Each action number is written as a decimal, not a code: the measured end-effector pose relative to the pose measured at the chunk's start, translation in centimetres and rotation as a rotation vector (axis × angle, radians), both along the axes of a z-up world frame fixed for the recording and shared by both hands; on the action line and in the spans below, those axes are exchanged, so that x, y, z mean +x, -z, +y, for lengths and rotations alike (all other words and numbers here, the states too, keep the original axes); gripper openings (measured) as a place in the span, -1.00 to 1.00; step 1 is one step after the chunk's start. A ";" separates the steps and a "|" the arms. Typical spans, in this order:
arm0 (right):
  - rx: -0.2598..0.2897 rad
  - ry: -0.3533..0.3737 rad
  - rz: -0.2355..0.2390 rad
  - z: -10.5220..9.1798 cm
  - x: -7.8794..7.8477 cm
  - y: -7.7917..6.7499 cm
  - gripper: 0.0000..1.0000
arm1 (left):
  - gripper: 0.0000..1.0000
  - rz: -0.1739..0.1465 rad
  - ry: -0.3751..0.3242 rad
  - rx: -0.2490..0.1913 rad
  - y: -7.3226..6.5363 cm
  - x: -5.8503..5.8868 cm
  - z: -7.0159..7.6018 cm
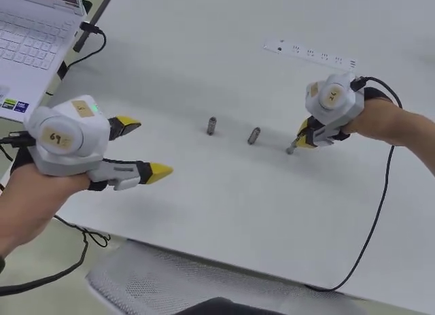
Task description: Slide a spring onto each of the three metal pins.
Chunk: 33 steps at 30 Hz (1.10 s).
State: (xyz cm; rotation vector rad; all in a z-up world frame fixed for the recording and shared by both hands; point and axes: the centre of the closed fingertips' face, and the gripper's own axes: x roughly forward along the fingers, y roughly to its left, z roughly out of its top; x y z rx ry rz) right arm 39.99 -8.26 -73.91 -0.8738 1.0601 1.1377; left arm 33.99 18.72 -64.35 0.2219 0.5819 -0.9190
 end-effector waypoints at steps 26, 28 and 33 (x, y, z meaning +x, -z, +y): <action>-0.028 -0.007 0.041 0.1 -0.6 2.6 -0.81 | 0.15 0.008 -0.016 0.009 0.3 0.0 0.4; -0.027 -0.004 0.041 0.2 -0.5 2.6 -0.81 | 0.15 0.010 -0.016 0.009 0.3 0.0 0.4; -0.030 -0.004 0.045 0.1 -0.4 2.8 -0.81 | 0.15 0.009 -0.016 0.011 0.4 0.2 0.4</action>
